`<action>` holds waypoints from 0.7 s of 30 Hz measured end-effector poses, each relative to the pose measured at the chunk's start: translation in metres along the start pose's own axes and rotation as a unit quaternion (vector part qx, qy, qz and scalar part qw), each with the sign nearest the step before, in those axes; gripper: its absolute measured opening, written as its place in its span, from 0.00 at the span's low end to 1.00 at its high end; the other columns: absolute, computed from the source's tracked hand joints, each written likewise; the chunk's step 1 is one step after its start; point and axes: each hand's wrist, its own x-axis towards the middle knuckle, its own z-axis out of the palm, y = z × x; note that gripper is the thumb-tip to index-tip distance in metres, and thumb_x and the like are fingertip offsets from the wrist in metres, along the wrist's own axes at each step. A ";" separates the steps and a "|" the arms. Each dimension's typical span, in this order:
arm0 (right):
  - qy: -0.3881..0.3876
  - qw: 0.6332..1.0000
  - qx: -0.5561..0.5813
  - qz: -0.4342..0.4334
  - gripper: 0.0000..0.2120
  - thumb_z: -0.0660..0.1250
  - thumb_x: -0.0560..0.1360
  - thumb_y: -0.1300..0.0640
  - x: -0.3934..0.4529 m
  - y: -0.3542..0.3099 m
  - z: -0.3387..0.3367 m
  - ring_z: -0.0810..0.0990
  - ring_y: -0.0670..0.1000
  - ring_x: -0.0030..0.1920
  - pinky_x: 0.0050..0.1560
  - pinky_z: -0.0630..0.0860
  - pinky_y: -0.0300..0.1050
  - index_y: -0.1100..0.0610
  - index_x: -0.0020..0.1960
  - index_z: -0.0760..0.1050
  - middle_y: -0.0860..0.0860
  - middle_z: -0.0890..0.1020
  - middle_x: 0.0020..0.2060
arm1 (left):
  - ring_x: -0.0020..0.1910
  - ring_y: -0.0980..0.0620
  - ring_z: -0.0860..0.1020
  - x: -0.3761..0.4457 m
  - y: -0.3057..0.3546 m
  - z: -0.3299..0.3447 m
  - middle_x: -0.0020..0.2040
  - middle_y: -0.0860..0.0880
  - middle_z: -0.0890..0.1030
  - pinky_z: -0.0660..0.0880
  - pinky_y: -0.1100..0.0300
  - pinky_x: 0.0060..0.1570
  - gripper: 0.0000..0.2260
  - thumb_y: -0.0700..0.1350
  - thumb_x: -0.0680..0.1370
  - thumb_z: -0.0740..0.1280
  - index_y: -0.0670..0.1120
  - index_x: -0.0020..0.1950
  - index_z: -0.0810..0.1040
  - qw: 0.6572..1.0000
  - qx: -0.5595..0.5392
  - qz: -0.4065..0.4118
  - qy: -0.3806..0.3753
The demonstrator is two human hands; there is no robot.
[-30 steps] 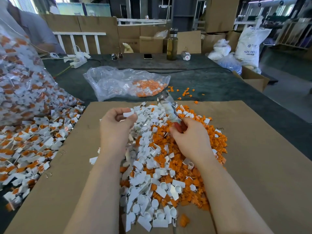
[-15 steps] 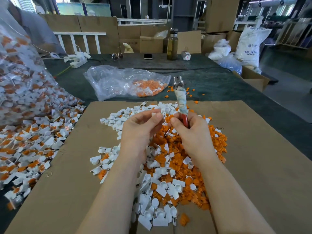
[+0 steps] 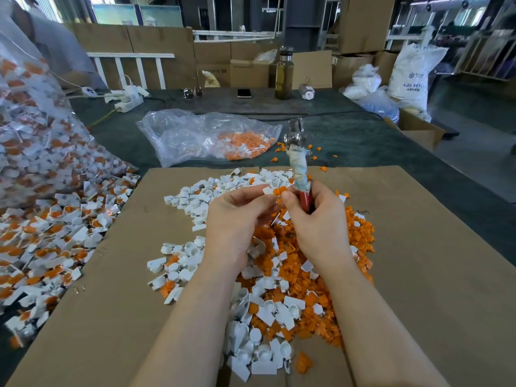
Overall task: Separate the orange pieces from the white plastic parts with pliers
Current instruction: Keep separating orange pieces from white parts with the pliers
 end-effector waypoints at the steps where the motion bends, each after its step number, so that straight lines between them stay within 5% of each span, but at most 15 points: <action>1: 0.006 1.000 -0.011 -0.005 0.02 0.68 0.77 0.54 0.000 0.001 0.000 0.74 0.36 0.32 0.33 0.69 0.27 0.52 0.47 0.76 0.32 0.77 0.31 | 0.37 0.51 0.85 -0.001 0.000 0.000 0.39 0.44 0.86 0.80 0.64 0.35 0.06 0.34 0.72 0.75 0.42 0.46 0.84 1.000 0.000 0.001 -0.003; 14: 0.074 0.993 -0.087 -0.027 0.06 0.69 0.77 0.52 -0.005 0.001 0.007 0.77 0.39 0.35 0.31 0.69 0.33 0.48 0.51 0.73 0.40 0.77 0.35 | 0.41 0.47 0.85 -0.004 -0.001 0.006 0.39 0.47 0.86 0.83 0.55 0.45 0.07 0.37 0.70 0.78 0.48 0.43 0.86 0.996 0.053 0.076 0.020; 21: 0.052 0.995 -0.080 -0.018 0.06 0.68 0.77 0.52 -0.004 0.001 0.007 0.77 0.38 0.37 0.33 0.69 0.31 0.51 0.53 0.75 0.40 0.78 0.37 | 0.37 0.58 0.83 -0.006 -0.002 0.009 0.37 0.54 0.86 0.78 0.68 0.38 0.08 0.40 0.70 0.78 0.53 0.40 0.85 0.987 0.102 0.112 0.044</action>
